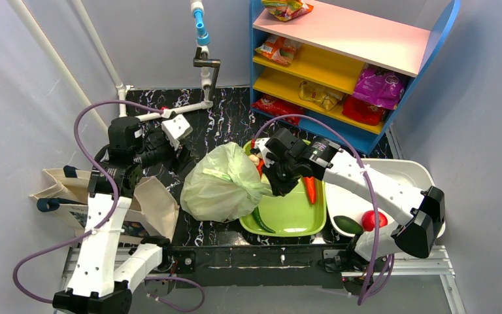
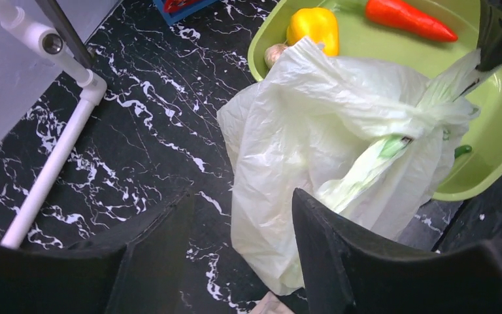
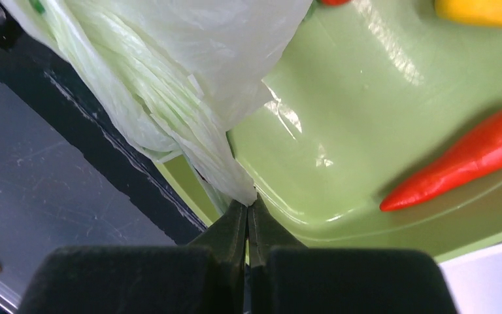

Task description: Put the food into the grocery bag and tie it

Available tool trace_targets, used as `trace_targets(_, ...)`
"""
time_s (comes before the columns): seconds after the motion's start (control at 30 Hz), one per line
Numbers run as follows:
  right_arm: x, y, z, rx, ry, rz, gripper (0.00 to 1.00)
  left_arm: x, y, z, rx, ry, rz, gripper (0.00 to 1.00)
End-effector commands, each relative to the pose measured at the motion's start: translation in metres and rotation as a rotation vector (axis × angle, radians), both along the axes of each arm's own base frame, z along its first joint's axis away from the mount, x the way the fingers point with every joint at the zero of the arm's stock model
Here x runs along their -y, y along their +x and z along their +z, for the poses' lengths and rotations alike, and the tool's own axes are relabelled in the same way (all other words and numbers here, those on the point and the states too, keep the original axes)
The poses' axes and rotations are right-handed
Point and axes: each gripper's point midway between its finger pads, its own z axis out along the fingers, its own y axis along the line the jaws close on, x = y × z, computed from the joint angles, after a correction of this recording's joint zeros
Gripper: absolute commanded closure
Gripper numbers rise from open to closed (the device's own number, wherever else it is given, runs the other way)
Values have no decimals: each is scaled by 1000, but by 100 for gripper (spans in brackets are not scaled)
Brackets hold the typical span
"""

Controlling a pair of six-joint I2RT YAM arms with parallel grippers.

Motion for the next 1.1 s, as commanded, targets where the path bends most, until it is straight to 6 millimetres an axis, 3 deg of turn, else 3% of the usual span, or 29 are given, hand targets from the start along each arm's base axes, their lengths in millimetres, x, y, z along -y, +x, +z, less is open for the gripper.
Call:
trace_targets(0.0, 16, -8, 6, -25, -54, 27, 99, -4, -26, -14, -56, 136, -94, 45)
trace_targets(0.07, 14, -8, 10, -26, -40, 35, 99, -14, -35, -32, -109, 194, -59, 42)
trace_targets(0.13, 10, -7, 17, -19, -22, 39, 99, -14, -49, -38, -141, 188, -74, 40)
trace_targets(0.33, 5, -2, 24, -1, -11, 44, 99, 21, -79, -14, -168, 12, -261, 37)
trace_targets(0.53, 2, 0, 24, -6, -26, 55, 99, 44, -82, -8, -163, 12, -402, 37)
trace_targets(0.73, 1, 0, 24, -15, -25, 55, 99, 63, -77, -28, -214, 82, -495, 38)
trace_targets(1.07, 11, -5, 22, -7, -38, 52, 99, 73, -53, -46, -185, 160, -505, 47)
